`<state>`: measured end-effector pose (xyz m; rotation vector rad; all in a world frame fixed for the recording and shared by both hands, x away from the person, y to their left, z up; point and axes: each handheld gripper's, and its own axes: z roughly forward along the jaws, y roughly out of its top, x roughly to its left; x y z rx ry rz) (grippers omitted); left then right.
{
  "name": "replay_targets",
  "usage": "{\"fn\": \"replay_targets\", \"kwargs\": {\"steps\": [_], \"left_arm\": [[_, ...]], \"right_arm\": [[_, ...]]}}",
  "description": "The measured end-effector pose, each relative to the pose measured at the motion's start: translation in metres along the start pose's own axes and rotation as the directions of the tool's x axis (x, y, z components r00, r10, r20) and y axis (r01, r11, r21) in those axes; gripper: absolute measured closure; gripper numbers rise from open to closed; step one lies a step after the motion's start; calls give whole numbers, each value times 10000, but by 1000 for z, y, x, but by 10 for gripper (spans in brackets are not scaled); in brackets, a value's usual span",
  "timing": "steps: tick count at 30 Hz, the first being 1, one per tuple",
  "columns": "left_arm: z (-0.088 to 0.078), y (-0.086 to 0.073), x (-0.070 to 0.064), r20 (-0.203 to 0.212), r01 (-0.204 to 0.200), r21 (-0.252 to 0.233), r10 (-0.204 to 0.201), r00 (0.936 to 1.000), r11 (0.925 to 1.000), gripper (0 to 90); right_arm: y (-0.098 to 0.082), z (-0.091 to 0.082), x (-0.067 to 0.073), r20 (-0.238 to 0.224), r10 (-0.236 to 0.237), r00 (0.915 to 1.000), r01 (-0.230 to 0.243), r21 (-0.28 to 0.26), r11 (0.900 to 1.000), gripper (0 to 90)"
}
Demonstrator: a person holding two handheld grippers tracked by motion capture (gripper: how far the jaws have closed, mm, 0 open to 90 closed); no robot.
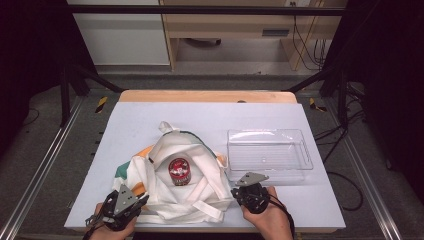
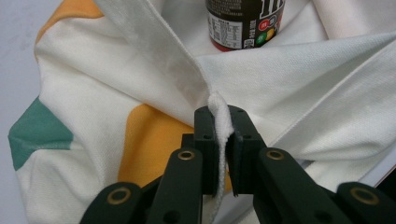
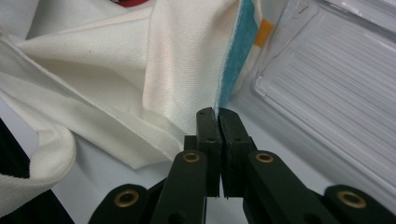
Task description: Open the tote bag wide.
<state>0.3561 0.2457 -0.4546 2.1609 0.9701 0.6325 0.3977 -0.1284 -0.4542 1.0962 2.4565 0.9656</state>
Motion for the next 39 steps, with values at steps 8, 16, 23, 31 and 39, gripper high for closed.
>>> {"fn": "replay_targets", "kwargs": {"steps": [8,16,23,31,39], "left_arm": [[-6,-3,12,-109,822,-1185,-841,9964,9895,589],[-6,-1,15,-154,1160,-1730,-1205,9926,9781,411],[-11,-2,22,-488,1490,-2246,-1639,9853,9630,295],[-14,-5,33,-690,1868,-2312,-2076,9758,9548,206],[-17,-7,35,-683,1976,-2431,-2200,9731,9497,184]], "right_arm": [[10,-14,1,210,3,9998,11,-675,9977,702],[40,-24,14,-92,-498,9987,482,-1335,9899,496],[72,-8,30,-320,-922,9952,868,-1420,9861,341],[103,14,41,-631,-1464,9872,1389,-1098,9842,259],[129,42,50,-1074,-1920,9755,1842,-788,9797,204]]}}
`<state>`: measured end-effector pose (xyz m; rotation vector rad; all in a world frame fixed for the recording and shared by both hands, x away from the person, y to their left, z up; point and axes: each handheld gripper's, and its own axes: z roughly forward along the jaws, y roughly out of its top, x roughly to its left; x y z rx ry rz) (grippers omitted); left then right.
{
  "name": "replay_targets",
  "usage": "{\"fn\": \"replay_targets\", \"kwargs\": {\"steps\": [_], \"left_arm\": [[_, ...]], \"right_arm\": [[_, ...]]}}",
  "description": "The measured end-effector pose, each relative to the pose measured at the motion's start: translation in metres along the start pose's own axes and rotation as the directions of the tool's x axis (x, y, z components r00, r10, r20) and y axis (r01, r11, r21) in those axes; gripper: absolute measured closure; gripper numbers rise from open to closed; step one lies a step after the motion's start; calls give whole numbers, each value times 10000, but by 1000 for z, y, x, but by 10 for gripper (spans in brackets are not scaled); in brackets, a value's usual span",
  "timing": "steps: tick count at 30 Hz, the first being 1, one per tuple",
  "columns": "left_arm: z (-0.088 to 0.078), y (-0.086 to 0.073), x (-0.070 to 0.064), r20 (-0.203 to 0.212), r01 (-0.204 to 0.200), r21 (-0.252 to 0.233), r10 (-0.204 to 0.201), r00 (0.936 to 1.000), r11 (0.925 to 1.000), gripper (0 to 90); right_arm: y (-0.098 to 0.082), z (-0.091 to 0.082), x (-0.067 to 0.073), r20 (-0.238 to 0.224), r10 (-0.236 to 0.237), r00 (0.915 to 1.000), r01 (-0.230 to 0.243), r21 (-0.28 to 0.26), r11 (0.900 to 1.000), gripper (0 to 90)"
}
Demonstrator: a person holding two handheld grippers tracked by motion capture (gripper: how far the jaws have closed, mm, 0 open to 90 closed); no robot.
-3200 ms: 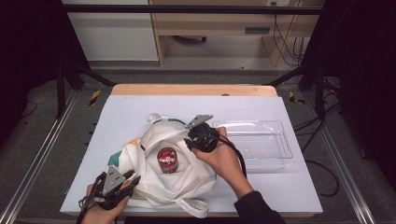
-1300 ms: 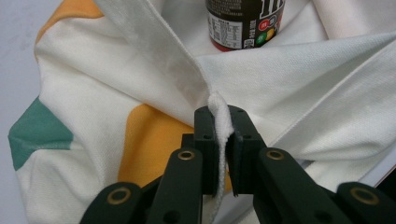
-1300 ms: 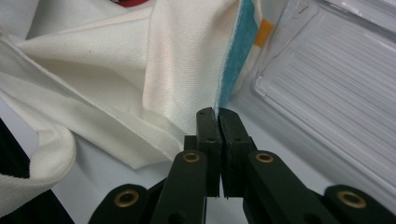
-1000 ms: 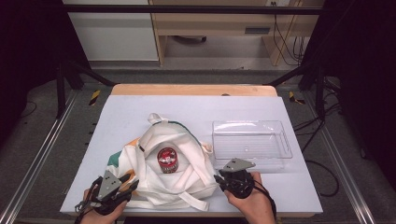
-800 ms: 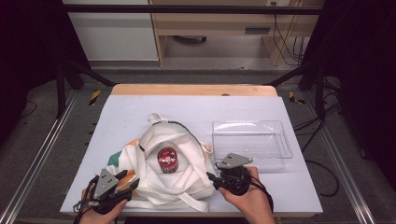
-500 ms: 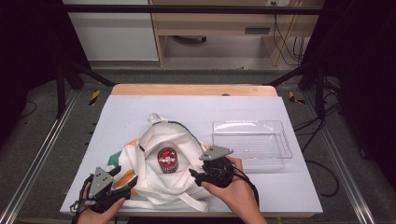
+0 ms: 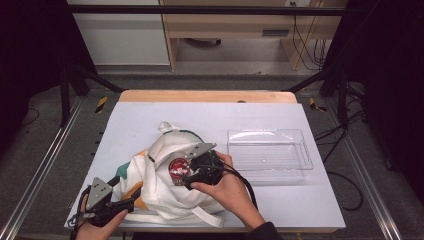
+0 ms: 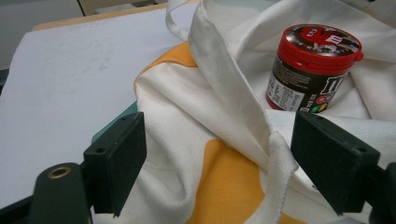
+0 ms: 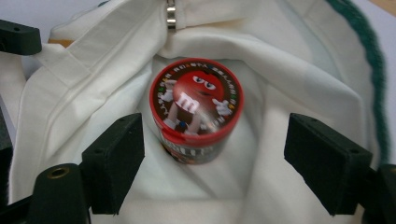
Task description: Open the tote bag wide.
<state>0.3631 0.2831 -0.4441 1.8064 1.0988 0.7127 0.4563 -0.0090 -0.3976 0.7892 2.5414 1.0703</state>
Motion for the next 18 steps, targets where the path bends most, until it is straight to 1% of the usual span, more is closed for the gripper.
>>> {"fn": "replay_targets", "kwargs": {"steps": [1,2,4,6,7,8,9,11,15,16,18], "left_arm": [[-1,0,0,-15,-71,-27,71,10000,10000,182],[-1,0,0,-15,-71,-27,71,10000,10000,181],[-2,0,-1,-47,-50,-43,50,10000,10000,176],[-2,0,0,-70,-38,-76,37,10000,10000,173],[-3,0,0,-63,29,-108,-30,10000,9999,171],[-3,0,0,-61,41,-104,-41,10000,9999,170],[-2,0,0,-50,50,-100,-50,10000,9999,169],[-2,0,0,-52,65,-102,-66,10000,9999,167],[-2,0,0,-52,75,-117,-75,10000,9999,161],[-2,0,0,-52,75,-117,-75,10000,9999,161],[-2,0,0,-51,84,-138,-85,10000,9999,160]], "right_arm": [[2,4,1,-78,15,10000,-14,98,10000,199],[4,11,2,-206,-33,9998,35,106,9999,198],[7,19,4,-301,-70,9995,78,262,9996,190],[8,30,4,-237,-123,9996,132,377,9992,178],[9,33,3,-219,-104,9997,113,422,9990,176],[9,36,3,-198,-28,9998,38,498,9988,176],[10,40,1,-279,-6,9996,20,506,9987,176],[9,45,1,-372,-27,9993,49,589,9983,176],[8,56,0,-503,-6,9987,53,937,9956,178],[8,56,0,-503,-6,9987,53,937,9956,178],[8,60,0,-571,-34,9984,95,1063,9943,196]]}}
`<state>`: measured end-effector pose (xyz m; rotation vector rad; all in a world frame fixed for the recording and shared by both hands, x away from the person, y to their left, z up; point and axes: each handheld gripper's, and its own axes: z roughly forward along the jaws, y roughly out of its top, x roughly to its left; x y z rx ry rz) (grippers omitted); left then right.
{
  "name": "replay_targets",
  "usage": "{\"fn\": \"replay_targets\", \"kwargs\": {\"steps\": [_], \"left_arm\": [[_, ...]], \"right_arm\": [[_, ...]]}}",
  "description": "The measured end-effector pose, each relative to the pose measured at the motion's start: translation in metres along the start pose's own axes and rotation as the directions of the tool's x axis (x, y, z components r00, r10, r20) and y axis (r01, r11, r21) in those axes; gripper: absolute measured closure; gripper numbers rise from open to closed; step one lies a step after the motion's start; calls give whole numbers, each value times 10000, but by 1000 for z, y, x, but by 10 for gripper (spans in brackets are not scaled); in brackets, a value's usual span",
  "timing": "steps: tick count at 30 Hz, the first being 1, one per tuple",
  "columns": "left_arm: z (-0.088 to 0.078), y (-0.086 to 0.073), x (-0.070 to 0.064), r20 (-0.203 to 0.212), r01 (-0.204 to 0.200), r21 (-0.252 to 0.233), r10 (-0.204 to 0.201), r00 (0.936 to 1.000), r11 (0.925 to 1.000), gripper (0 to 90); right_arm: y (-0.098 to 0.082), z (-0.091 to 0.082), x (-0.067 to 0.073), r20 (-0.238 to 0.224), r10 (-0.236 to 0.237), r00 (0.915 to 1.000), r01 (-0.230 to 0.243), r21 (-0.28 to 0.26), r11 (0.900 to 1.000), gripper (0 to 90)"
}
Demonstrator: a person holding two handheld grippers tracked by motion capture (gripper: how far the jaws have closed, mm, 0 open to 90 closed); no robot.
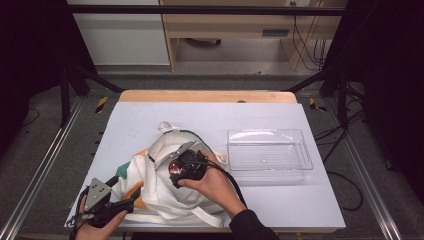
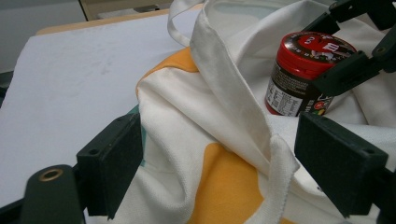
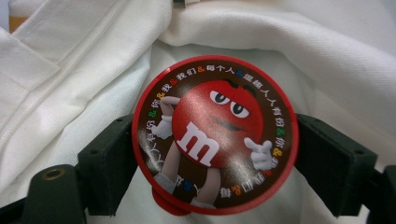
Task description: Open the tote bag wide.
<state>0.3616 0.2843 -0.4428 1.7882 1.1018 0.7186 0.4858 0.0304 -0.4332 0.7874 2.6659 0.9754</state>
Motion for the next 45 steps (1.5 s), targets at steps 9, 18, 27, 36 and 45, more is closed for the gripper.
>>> {"fn": "replay_targets", "kwargs": {"steps": [9,18,27,36,45], "left_arm": [[0,0,1,-48,10,-28,-10,10000,10000,155],[0,2,-1,41,58,-78,-57,10000,10000,137],[4,9,3,26,506,-179,-506,9987,9986,132],[22,29,13,-208,409,-64,-410,9989,9991,134],[48,42,26,-275,726,85,-723,9970,9973,140]], "right_arm": [[1,8,1,-55,106,9999,-104,328,9994,258],[1,-9,-2,134,335,9993,-335,-1,9994,259],[4,-59,-4,259,46,9997,-30,-650,9979,259],[2,-90,-18,366,-10,9993,46,-1001,9950,259],[5,-106,-26,240,-42,9997,72,-1268,9919,260]]}}
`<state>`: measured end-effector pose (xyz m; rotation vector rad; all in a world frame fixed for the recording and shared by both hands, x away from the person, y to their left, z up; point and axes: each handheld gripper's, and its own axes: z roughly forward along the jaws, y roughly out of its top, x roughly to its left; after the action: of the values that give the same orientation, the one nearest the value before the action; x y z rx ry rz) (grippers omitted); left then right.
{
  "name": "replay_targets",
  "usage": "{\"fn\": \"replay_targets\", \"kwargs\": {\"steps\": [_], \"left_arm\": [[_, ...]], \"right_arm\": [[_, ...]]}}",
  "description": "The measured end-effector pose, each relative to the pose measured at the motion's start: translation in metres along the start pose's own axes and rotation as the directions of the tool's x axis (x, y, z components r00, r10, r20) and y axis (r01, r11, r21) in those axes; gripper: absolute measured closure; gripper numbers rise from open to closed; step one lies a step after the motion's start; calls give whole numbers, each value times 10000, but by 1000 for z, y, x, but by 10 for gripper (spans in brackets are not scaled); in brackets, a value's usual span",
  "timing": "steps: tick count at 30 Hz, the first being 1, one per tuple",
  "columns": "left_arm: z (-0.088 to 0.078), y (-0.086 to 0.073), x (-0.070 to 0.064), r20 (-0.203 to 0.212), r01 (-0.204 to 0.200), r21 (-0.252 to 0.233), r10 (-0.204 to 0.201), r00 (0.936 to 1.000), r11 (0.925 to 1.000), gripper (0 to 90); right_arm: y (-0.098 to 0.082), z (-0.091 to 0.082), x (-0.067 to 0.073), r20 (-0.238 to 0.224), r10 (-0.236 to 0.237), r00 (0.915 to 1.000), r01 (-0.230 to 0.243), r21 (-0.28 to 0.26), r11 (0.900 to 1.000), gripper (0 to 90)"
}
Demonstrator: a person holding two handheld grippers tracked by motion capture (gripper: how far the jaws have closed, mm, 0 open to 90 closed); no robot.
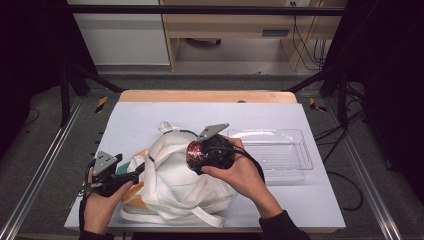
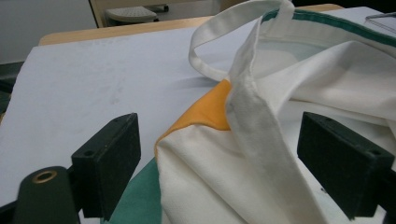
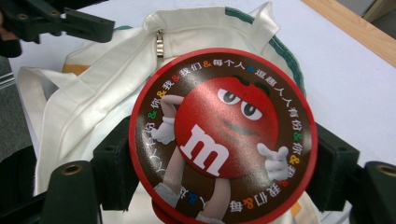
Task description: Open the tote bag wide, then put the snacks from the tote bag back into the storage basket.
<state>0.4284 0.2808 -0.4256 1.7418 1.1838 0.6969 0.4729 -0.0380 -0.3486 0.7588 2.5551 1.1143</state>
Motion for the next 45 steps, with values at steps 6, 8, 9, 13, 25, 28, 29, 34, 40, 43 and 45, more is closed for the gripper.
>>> {"fn": "replay_targets", "kwargs": {"steps": [6,8,9,13,25,28,29,34,40,43,45], "left_arm": [[-1,-3,5,-132,95,-85,-96,9999,9999,140],[-3,-5,7,-159,134,-122,-136,9998,9998,139],[-5,-6,9,-227,169,-140,-172,9996,9998,140],[-7,-9,14,-355,241,-154,-246,9991,9996,135],[-13,-22,18,-522,259,-102,-264,9983,9996,129],[-15,-23,14,-470,-52,-47,50,9989,10000,128],[-15,-24,14,-460,-89,-60,86,9989,9999,127],[-17,-24,18,-415,-17,-90,13,9991,10000,114],[-22,-26,21,-468,104,-210,-114,9988,9997,96],[-22,-29,23,-421,35,-154,-42,9991,9999,85],[-22,-29,23,-352,12,-200,-19,9994,9998,84]], "right_arm": [[5,-11,-3,-70,-160,9998,159,-138,9998,260],[6,-14,-4,-23,-206,9998,206,-170,9996,259],[6,-15,-5,-2,-220,9998,220,-197,9996,260],[4,-26,-10,47,-49,10000,51,-466,9989,259],[-13,-55,-30,596,457,9972,-422,-586,9974,259],[-15,-59,-35,679,530,9963,-484,-690,9964,260],[-15,-60,-37,689,543,9961,-496,-669,9965,260],[-19,-59,-42,720,552,9959,-511,-576,9970,260],[-21,-58,-47,858,589,9946,-556,-409,9976,260],[-23,-59,-51,809,693,9943,-654,-489,9967,260],[-25,-62,-56,734,766,9944,-729,-508,9960,260]]}}
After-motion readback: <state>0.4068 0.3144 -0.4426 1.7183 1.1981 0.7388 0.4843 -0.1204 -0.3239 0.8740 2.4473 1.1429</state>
